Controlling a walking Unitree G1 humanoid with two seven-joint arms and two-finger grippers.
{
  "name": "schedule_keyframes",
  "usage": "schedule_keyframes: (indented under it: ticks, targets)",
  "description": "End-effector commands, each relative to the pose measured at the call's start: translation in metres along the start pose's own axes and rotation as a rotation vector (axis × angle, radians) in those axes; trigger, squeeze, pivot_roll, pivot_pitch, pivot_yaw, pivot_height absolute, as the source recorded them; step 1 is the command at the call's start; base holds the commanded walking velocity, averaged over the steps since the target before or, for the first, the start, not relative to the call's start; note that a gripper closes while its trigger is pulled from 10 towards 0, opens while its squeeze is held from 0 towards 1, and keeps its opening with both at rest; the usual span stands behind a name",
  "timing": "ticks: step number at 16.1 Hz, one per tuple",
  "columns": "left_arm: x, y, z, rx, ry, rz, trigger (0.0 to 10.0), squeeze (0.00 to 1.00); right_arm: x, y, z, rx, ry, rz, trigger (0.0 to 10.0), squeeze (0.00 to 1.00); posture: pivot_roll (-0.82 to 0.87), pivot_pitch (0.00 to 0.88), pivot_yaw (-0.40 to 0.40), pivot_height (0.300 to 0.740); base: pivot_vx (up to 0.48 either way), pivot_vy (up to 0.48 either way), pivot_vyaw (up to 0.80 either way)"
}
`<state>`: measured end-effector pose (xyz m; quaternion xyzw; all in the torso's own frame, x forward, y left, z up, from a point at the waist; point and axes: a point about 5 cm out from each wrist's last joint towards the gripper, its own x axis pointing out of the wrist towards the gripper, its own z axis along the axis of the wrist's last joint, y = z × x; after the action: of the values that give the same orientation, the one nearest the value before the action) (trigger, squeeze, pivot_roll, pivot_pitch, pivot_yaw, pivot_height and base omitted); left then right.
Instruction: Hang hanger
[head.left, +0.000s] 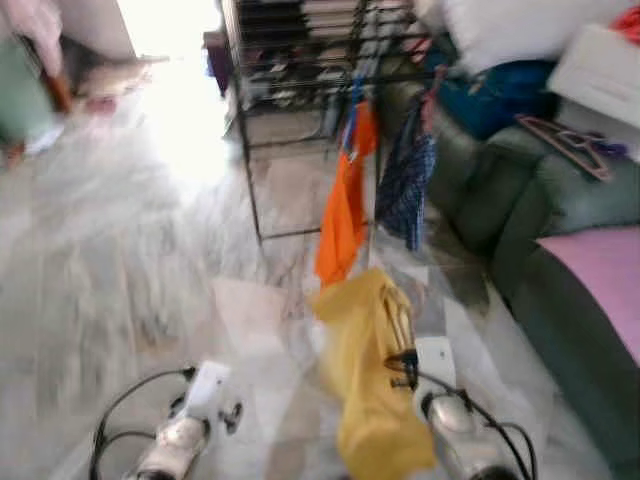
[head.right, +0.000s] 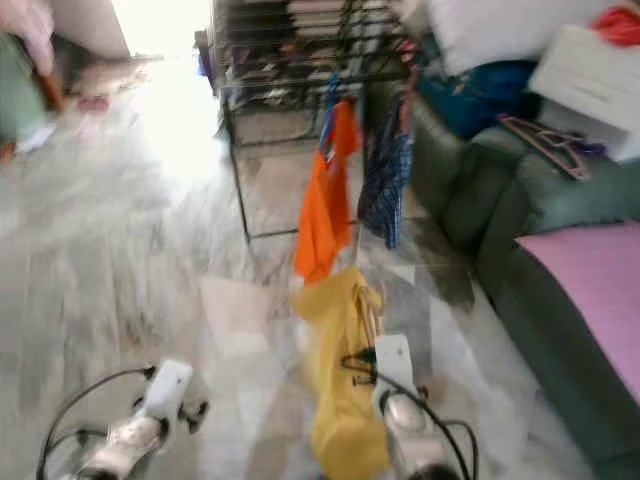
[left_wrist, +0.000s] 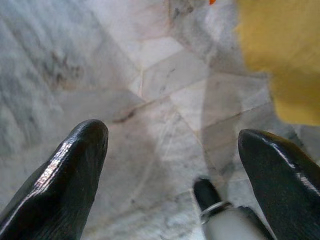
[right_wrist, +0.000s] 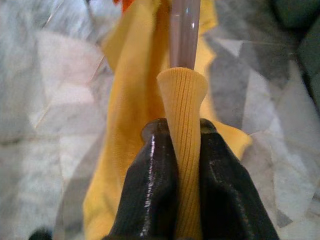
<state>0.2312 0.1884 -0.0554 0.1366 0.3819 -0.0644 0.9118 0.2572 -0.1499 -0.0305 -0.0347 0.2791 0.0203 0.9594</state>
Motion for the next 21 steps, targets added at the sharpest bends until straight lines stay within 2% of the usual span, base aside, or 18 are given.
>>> schedule_keyframes:
  ticks: [1,6,8,10,13,15,17,18,21]
  targets:
    - [-0.001,0.001,-0.003,0.008,0.017,0.0,10.0,0.0,0.002,0.001,0.009,0.007,-0.041,0.0,10.0,0.0,-0.17,0.031,0.004,0.74,0.0,-0.311,0.8]
    - [-0.001,-0.001,-0.004,0.02,0.028,-0.008,10.0,0.0,0.001,0.003,0.005,0.012,-0.036,0.01,10.0,0.0,-0.18,0.032,0.007,0.74,0.0,-0.287,0.62]
    - [0.0,-0.002,-0.005,-0.008,0.033,-0.007,10.0,0.0,0.001,0.003,0.002,0.026,-0.02,0.008,10.0,0.0,-0.18,0.033,0.005,0.74,0.0,0.0,0.0]
    - [0.0,-0.004,-0.005,-0.014,0.046,-0.007,10.0,0.0,0.0,-0.001,-0.007,0.1,0.034,-0.019,10.0,0.0,-0.17,0.032,0.0,0.74,0.0,0.0,0.0]
    - [-0.001,-0.006,-0.011,-0.006,0.068,-0.003,10.0,0.0,-0.003,0.0,-0.02,0.158,0.102,-0.036,10.0,0.0,-0.17,0.025,-0.002,0.74,0.0,0.0,0.0]
    - [-0.003,-0.005,-0.017,0.003,0.085,0.005,10.0,0.0,-0.006,0.004,-0.029,0.107,0.131,-0.019,10.0,0.0,-0.16,0.019,-0.003,0.74,0.0,0.0,0.0]
    - [-0.003,-0.004,-0.02,-0.021,0.097,0.021,10.0,0.0,-0.01,0.009,-0.039,0.061,0.164,0.036,10.0,0.0,-0.15,0.012,-0.007,0.74,0.0,0.0,0.0]
    - [-0.004,-0.003,-0.021,-0.052,0.101,0.033,10.0,0.0,-0.01,0.008,-0.04,0.051,0.171,0.046,10.0,0.0,-0.14,0.009,-0.011,0.74,0.0,0.0,0.0]
    - [-0.005,0.001,-0.023,-0.041,0.1,0.048,10.0,0.0,-0.009,0.001,-0.037,0.025,0.159,0.03,10.0,0.0,-0.1,0.0,-0.032,0.74,0.0,0.0,0.0]
